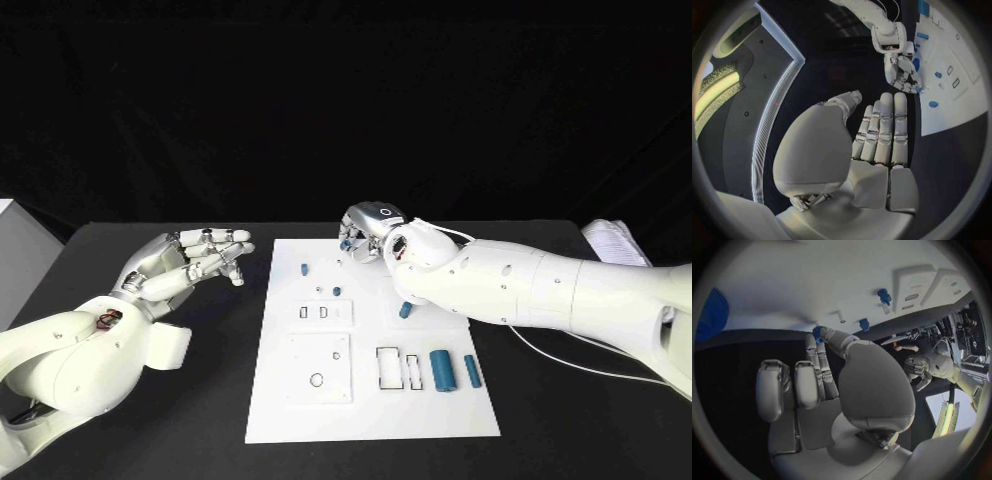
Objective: Assemble the parts on the task board
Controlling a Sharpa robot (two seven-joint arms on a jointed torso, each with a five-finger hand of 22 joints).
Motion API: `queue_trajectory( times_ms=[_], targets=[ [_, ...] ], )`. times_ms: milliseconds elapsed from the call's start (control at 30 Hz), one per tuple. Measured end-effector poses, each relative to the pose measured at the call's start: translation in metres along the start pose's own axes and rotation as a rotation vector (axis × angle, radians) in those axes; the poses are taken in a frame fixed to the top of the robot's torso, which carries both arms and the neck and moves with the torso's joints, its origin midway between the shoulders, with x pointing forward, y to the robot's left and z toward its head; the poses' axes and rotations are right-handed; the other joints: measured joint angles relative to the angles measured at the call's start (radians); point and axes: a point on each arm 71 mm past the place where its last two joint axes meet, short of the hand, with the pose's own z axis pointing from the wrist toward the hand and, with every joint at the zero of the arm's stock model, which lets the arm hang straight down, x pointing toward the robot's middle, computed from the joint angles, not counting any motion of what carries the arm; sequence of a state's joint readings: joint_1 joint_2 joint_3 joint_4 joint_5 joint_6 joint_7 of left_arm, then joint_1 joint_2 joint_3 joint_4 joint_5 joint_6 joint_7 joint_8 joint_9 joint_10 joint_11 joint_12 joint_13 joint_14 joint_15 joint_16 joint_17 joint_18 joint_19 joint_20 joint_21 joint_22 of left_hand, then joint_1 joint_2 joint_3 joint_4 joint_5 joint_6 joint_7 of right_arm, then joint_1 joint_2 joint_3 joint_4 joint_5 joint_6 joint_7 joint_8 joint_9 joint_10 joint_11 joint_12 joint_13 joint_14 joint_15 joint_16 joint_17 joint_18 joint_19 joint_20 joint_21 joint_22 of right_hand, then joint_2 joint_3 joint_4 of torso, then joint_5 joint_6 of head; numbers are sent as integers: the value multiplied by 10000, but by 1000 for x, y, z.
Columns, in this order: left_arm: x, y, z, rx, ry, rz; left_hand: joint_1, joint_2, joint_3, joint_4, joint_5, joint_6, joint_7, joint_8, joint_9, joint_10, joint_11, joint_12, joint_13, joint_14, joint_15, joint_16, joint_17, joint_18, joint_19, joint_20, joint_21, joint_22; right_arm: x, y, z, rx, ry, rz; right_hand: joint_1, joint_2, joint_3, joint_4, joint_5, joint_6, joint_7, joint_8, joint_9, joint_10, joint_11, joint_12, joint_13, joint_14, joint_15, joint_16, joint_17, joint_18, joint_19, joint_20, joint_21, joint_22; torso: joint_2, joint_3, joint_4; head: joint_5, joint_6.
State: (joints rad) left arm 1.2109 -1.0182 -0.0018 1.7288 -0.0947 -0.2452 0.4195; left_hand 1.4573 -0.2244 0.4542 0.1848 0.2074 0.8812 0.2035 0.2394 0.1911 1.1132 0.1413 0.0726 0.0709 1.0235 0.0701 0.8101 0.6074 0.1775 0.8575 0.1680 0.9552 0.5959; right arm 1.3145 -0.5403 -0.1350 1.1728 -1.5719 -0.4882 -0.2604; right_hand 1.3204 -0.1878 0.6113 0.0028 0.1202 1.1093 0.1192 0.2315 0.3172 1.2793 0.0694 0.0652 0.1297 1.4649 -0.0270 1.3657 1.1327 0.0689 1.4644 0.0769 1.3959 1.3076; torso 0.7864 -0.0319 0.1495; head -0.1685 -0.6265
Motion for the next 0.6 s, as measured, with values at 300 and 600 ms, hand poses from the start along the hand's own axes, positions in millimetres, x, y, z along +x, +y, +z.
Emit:
queue_trajectory(
  times_ms=[300,600],
  targets=[
    [0,-1,1,3,-7,14,0,0,0,0,0,0,0,0,-1,1,0,0,0,0,0,0,-1,-1,1,0,4,-1,1,1,1,50,17,0,38,36,-2,-1,-8,-40,6,-4,62,0,0,-51,0,0,0,0,-22,0,0,0,0,-19,12,-12,21,-23,-14],
    [-1,-1,1,-1,-23,27,0,0,0,0,0,0,0,0,-2,1,0,0,0,0,0,-1,-1,-1,1,0,4,-2,3,2,4,105,54,-32,-46,-48,258,-21,-43,-609,253,-193,473,-541,75,-34,-21,17,166,-156,-413,2,-452,165,-639,-801,26,-16,25,-19,28]
  ],
)
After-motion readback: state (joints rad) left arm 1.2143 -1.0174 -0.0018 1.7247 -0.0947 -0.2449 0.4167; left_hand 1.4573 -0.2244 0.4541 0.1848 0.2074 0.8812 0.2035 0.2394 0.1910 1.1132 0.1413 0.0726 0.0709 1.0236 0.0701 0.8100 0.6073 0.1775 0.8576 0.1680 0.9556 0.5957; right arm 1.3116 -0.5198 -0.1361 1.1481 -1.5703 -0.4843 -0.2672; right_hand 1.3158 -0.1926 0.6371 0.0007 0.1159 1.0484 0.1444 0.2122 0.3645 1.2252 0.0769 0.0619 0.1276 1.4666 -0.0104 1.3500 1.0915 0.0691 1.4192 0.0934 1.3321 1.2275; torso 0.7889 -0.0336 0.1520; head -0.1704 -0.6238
